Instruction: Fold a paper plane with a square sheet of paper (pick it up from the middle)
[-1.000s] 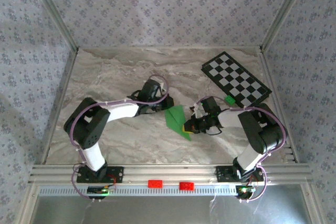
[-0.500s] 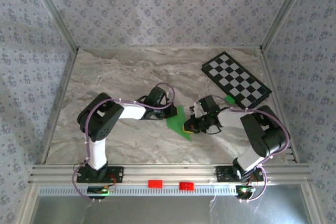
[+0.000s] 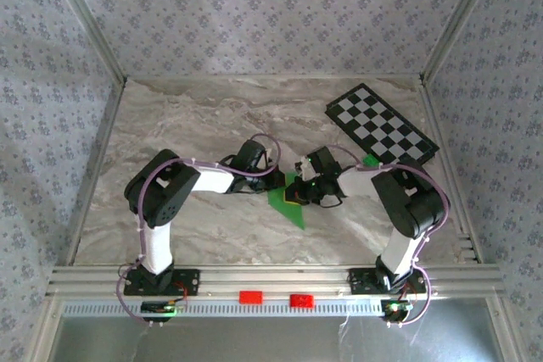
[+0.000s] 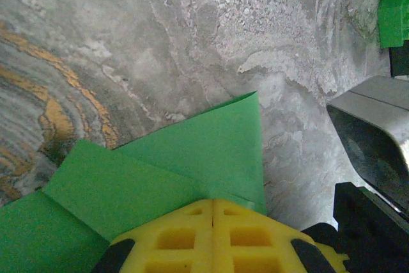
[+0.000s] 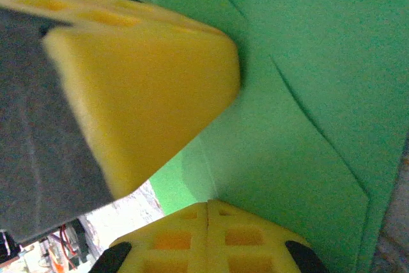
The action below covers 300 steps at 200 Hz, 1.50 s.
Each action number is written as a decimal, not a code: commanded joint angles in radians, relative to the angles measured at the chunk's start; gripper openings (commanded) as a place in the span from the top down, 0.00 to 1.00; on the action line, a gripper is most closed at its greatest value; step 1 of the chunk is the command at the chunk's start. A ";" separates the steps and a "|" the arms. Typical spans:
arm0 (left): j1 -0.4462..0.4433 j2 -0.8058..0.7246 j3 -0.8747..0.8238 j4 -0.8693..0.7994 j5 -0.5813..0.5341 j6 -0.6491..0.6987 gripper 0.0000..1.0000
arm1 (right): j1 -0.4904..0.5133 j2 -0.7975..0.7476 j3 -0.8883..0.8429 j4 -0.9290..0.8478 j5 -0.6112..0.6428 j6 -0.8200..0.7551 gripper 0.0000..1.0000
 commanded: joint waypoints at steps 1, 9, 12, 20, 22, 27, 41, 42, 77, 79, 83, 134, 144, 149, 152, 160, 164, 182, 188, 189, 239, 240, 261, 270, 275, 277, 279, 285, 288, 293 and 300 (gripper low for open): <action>0.007 0.057 -0.024 -0.084 -0.038 0.003 1.00 | 0.014 -0.017 -0.094 -0.089 0.058 -0.009 1.00; 0.009 0.060 -0.023 -0.093 -0.042 0.005 1.00 | 0.006 -0.034 -0.109 -0.088 0.049 -0.014 1.00; 0.010 0.060 -0.022 -0.095 -0.043 0.004 1.00 | 0.004 -0.041 -0.114 -0.089 0.046 -0.015 1.00; 0.011 0.063 -0.022 -0.101 -0.045 0.008 1.00 | 0.001 -0.061 -0.126 -0.091 0.037 -0.021 1.00; 0.011 0.064 -0.021 -0.104 -0.046 0.008 1.00 | 0.001 -0.064 -0.130 -0.093 0.035 -0.023 1.00; 0.012 0.062 -0.020 -0.112 -0.049 0.013 1.00 | 0.002 -0.075 -0.136 -0.092 0.033 -0.027 1.00; 0.013 0.060 -0.016 -0.131 -0.062 0.021 1.00 | 0.004 -0.105 -0.161 -0.100 0.028 -0.033 1.00; 0.013 0.060 -0.017 -0.132 -0.063 0.021 1.00 | 0.004 -0.106 -0.162 -0.101 0.028 -0.033 0.99; 0.019 0.053 -0.024 -0.136 -0.070 0.019 1.00 | 0.007 -0.169 -0.254 -0.095 0.036 -0.033 0.99; 0.019 0.052 -0.024 -0.136 -0.071 0.018 1.00 | 0.007 -0.173 -0.257 -0.096 0.036 -0.033 0.99; 0.020 0.053 -0.026 -0.136 -0.071 0.018 1.00 | 0.008 -0.180 -0.265 -0.101 0.037 -0.033 0.99; 0.020 0.053 -0.025 -0.127 -0.067 0.014 1.00 | 0.001 -0.314 -0.331 -0.185 0.044 -0.070 0.99; 0.019 0.054 -0.025 -0.123 -0.063 0.013 1.00 | 0.000 -0.346 -0.317 -0.205 0.039 -0.069 0.99; 0.020 0.055 -0.025 -0.123 -0.063 0.013 1.00 | -0.001 -0.364 -0.304 -0.214 0.032 -0.065 0.99; 0.020 0.055 -0.026 -0.122 -0.063 0.012 1.00 | -0.001 -0.374 -0.295 -0.218 0.028 -0.061 0.99; 0.019 0.054 -0.025 -0.122 -0.063 0.012 1.00 | -0.002 -0.390 -0.275 -0.217 0.014 -0.051 0.99; 0.019 0.053 -0.026 -0.123 -0.063 0.012 1.00 | -0.002 -0.400 -0.264 -0.210 0.006 -0.049 0.99; 0.017 0.051 -0.028 -0.122 -0.063 0.009 1.00 | -0.002 -0.410 -0.226 -0.138 -0.036 0.031 0.98; 0.018 0.051 -0.028 -0.122 -0.064 0.009 1.00 | -0.004 -0.403 -0.212 -0.114 -0.035 0.049 0.98; 0.018 0.051 -0.028 -0.122 -0.064 0.009 1.00 | -0.003 -0.400 -0.210 -0.111 -0.036 0.052 0.98; 0.016 0.058 -0.033 -0.120 -0.064 0.004 1.00 | 0.026 -0.217 -0.120 -0.074 -0.049 0.038 0.96; 0.016 0.058 -0.032 -0.120 -0.064 0.004 1.00 | 0.028 -0.214 -0.120 -0.076 -0.048 0.036 0.96; 0.015 0.055 -0.034 -0.121 -0.068 0.004 1.00 | 0.038 -0.177 -0.161 -0.086 -0.033 0.017 0.96; 0.016 0.057 -0.034 -0.122 -0.069 0.002 1.00 | 0.035 -0.174 -0.189 -0.090 -0.035 0.010 0.96; 0.017 0.058 -0.034 -0.122 -0.069 0.001 1.00 | 0.034 -0.177 -0.207 -0.090 -0.039 0.003 0.97; 0.017 0.058 -0.033 -0.123 -0.069 -0.001 1.00 | 0.033 -0.178 -0.215 -0.092 -0.042 0.001 0.97; 0.017 0.060 -0.033 -0.122 -0.069 -0.002 1.00 | 0.032 -0.180 -0.222 -0.093 -0.044 -0.001 0.97; 0.016 0.061 -0.033 -0.120 -0.068 -0.006 1.00 | 0.033 -0.190 -0.245 -0.097 -0.048 -0.003 0.97; 0.017 0.061 -0.033 -0.120 -0.069 -0.006 1.00 | 0.032 -0.195 -0.258 -0.096 -0.051 -0.003 0.97; 0.016 0.061 -0.032 -0.121 -0.069 -0.007 1.00 | 0.032 -0.211 -0.281 -0.091 -0.053 -0.002 0.97; 0.019 0.060 -0.034 -0.119 -0.071 -0.011 1.00 | 0.032 -0.232 -0.315 -0.080 -0.061 0.005 0.97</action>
